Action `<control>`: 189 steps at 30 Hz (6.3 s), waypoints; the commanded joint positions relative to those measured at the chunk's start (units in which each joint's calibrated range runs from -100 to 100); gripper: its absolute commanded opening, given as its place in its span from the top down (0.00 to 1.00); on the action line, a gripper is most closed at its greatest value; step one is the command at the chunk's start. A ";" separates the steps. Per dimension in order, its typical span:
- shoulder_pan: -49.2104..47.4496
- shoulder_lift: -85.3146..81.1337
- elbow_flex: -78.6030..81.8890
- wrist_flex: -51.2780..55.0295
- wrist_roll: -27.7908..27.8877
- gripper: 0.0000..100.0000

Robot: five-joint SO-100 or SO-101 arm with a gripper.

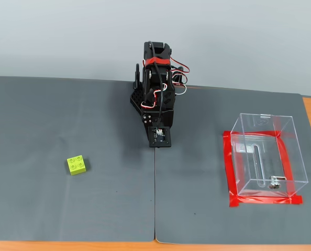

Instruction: Pick the green lego block and place it into the transparent box

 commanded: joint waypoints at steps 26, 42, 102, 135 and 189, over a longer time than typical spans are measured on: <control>0.18 2.63 -6.45 -0.72 -0.15 0.98; 11.22 40.18 -31.60 -11.65 -0.52 0.98; 31.73 91.99 -68.78 -23.81 -10.00 0.76; 32.85 107.59 -73.66 -29.97 -9.58 0.69; 32.63 69.43 -57.20 -29.02 -3.07 0.86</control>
